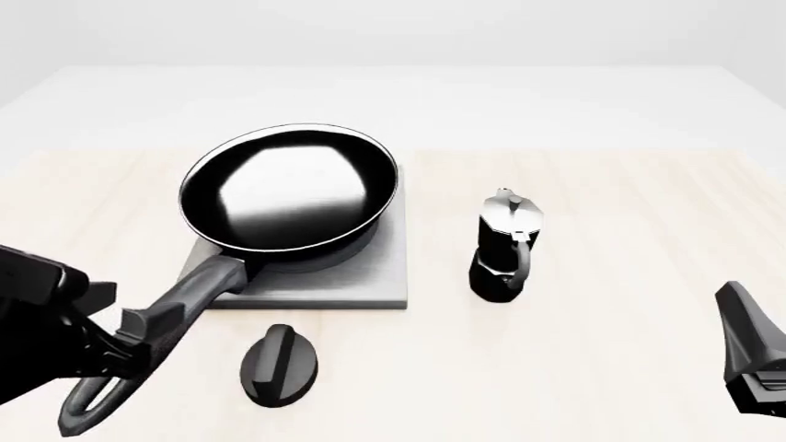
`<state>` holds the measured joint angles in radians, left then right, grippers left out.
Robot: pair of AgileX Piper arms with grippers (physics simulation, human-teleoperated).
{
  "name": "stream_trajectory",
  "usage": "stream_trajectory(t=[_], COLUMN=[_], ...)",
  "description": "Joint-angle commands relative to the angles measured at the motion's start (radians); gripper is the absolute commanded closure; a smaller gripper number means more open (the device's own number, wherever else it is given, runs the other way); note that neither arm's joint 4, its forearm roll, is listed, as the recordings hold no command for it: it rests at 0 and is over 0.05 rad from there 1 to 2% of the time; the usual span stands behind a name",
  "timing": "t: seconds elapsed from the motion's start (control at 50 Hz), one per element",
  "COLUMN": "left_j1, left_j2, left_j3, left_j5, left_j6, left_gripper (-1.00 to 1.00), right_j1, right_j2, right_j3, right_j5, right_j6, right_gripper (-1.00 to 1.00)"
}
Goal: Put the frying pan on the stove.
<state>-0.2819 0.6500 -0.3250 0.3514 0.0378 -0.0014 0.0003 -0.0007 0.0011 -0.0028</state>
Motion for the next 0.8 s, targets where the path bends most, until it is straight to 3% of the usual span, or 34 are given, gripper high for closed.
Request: stream_trajectory(t=[0.02, 0.46, 0.8], left_j1=[-0.006, -0.042, -0.175], left_j2=[-0.042, -0.139, -0.181], left_j3=[-0.035, -0.184, -0.245], left_j5=[0.056, 0.227, 0.276], left_j6=[0.005, 0.058, 0.084], left_gripper=[-1.0, -1.0, -1.0], right_j1=[0.0, 0.0, 0.0], right_j2=[0.0, 0.0, 0.0], right_j3=[0.0, 0.0, 0.0], right_j5=[0.0, 0.0, 0.0], right_j6=[0.0, 0.0, 0.0], right_gripper=[-1.0, -1.0, -1.0])
